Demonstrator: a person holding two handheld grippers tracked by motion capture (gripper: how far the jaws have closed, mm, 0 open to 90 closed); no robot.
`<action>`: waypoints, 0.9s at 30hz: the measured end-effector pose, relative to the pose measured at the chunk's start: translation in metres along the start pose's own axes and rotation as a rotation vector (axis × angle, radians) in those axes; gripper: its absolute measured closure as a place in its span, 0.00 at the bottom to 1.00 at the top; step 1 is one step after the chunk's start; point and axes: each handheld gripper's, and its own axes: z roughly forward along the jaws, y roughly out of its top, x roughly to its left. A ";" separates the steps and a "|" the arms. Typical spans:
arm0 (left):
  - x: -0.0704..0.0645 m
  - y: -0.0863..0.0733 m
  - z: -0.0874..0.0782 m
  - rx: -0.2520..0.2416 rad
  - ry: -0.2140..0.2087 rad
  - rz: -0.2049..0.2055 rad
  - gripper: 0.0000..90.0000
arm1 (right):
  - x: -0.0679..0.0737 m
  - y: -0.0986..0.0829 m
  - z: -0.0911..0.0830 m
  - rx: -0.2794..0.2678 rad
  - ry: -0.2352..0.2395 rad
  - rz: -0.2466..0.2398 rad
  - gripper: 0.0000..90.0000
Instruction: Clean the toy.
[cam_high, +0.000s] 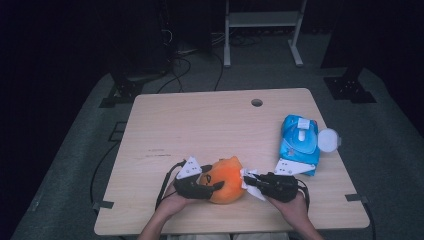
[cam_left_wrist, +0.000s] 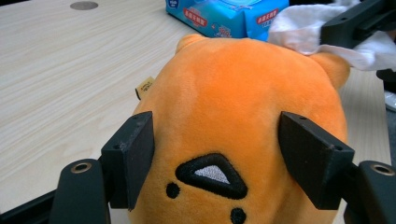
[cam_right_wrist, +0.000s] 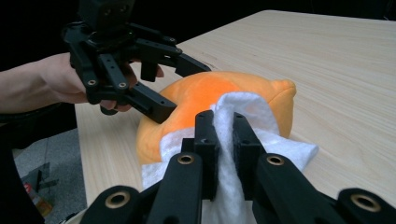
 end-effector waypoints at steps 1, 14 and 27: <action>0.001 -0.001 -0.001 -0.002 -0.004 -0.007 0.31 | 0.000 0.000 0.000 0.000 0.000 0.000 0.92; -0.018 0.003 0.004 0.027 -0.068 0.106 0.31 | -0.018 -0.003 0.006 -0.017 -0.029 0.063 0.92; -0.015 0.004 0.009 0.051 -0.034 0.057 0.23 | -0.021 -0.006 0.007 -0.012 -0.015 0.084 0.92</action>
